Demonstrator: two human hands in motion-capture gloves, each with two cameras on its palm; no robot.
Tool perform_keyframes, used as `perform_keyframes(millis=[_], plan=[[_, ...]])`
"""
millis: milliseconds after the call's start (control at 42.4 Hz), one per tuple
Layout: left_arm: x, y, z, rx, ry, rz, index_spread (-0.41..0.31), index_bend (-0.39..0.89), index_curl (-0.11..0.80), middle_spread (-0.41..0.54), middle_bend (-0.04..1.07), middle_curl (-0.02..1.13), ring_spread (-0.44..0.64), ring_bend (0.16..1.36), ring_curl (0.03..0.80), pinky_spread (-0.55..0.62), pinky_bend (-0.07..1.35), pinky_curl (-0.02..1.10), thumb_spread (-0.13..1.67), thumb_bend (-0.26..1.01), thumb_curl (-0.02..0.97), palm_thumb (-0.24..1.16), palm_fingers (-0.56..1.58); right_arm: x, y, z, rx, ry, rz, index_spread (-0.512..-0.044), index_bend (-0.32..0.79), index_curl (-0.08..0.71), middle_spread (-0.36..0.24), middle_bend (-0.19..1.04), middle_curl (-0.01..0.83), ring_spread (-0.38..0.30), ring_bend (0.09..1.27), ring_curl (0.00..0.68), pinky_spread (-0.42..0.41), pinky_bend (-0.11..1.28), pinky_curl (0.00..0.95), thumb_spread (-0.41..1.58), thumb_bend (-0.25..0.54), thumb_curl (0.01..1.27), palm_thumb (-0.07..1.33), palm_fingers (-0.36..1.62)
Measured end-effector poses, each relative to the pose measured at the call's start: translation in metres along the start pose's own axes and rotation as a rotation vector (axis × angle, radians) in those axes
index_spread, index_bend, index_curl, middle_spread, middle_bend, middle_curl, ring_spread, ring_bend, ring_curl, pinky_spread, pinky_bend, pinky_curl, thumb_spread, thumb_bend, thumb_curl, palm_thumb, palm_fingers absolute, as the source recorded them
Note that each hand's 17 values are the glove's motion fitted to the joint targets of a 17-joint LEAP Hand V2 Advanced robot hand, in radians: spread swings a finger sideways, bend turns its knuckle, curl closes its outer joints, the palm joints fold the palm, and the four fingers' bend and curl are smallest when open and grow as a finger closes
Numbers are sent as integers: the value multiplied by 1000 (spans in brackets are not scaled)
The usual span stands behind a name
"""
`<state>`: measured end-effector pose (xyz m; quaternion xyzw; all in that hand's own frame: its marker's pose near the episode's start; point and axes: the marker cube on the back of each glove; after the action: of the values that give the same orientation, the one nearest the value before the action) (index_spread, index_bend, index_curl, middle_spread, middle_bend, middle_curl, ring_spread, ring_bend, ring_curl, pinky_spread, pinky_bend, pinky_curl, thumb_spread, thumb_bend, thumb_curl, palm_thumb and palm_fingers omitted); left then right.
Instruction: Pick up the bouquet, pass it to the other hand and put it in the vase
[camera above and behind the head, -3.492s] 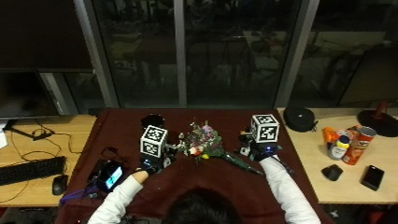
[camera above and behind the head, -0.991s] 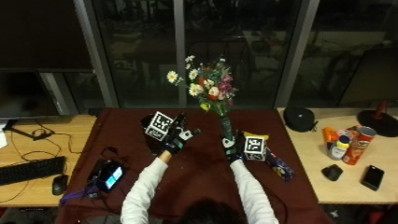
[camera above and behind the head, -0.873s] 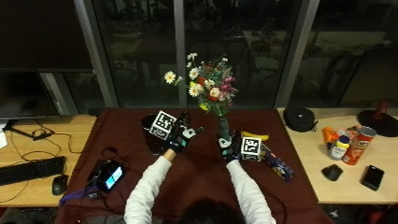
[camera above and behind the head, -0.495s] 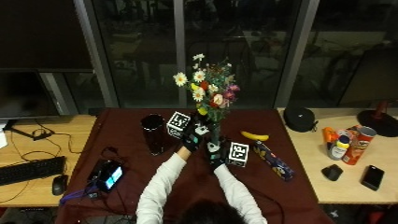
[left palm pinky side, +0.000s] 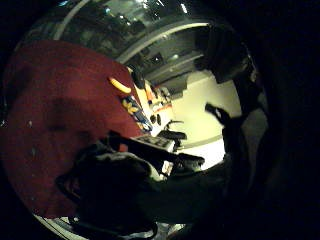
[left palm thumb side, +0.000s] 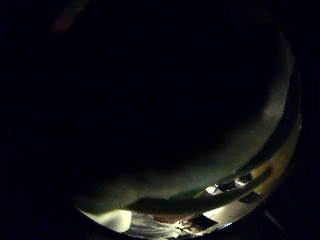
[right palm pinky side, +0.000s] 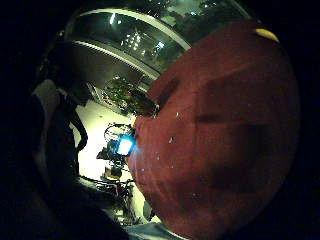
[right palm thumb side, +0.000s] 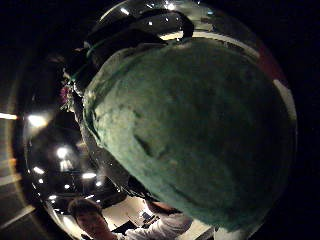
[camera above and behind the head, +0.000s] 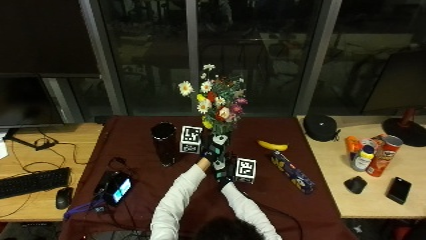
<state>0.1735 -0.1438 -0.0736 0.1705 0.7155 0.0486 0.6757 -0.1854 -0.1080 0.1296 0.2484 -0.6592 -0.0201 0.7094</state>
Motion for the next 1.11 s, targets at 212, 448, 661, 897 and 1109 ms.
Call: perform_keyframes(millis=[212,448,661,897,1109], plan=[[15,-2,-18,54,-25,26,-306,503,371,-296,761,521,-347,820,431,-350,639,427,373,2,598,840,1426,-3,8,2,-232,-65,-85,-202,514,616,-150,877,634,-181,1033,553,-236,748,515,709,-54,693,942,1318],[80,-31,-78,162,-87,84,-339,534,436,-331,776,539,-374,831,458,-381,659,444,273,-24,659,866,1389,-9,-3,-32,-333,35,-128,-254,217,540,-137,574,511,-166,755,468,-107,580,463,884,-75,580,658,668],[141,-56,-136,309,-114,160,-343,524,472,-342,793,551,-382,839,473,-388,659,453,249,-26,701,870,1382,-19,-23,-55,-388,40,-148,-368,57,394,-132,287,397,-124,560,371,76,609,421,972,-36,523,603,276],[155,-87,-190,476,-146,171,-347,513,502,-345,797,558,-383,832,481,-391,656,456,238,-28,736,865,1376,-24,-50,-67,-393,29,-85,-458,47,259,-113,161,335,6,517,326,225,747,415,1000,-54,453,478,-62],[130,-115,-229,593,-199,183,-350,498,524,-346,789,558,-383,829,487,-390,655,457,233,-28,760,864,1371,-13,-57,-68,-374,28,53,-470,69,187,-96,169,315,49,525,314,264,768,398,1007,-35,419,443,-87]])
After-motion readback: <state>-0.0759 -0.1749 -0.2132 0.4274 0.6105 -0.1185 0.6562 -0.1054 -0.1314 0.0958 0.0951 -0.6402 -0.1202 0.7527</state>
